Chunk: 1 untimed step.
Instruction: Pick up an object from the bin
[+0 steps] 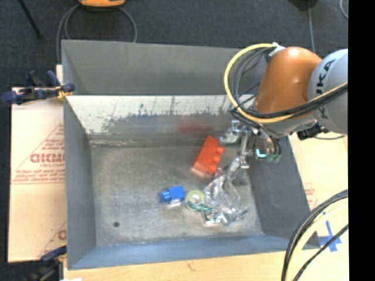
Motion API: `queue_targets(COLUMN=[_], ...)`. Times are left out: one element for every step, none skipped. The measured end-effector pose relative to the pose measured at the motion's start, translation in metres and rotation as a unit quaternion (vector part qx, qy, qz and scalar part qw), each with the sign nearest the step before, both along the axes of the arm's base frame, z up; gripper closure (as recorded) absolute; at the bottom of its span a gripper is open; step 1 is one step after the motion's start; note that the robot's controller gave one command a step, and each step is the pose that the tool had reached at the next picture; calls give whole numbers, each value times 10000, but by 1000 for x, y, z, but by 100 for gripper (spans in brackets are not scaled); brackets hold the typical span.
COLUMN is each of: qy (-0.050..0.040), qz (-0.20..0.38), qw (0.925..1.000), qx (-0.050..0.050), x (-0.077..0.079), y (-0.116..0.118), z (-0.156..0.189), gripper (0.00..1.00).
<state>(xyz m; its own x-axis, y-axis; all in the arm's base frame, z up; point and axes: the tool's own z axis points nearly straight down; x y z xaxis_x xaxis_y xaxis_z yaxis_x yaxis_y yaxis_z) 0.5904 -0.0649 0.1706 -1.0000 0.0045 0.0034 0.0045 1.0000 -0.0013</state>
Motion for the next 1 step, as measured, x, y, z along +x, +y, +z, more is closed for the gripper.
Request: queue_targets(qy=[-69], qz=[1191], qw=[9929], qx=[2], x=[25], y=[-4], z=[-40], gripper=[0])
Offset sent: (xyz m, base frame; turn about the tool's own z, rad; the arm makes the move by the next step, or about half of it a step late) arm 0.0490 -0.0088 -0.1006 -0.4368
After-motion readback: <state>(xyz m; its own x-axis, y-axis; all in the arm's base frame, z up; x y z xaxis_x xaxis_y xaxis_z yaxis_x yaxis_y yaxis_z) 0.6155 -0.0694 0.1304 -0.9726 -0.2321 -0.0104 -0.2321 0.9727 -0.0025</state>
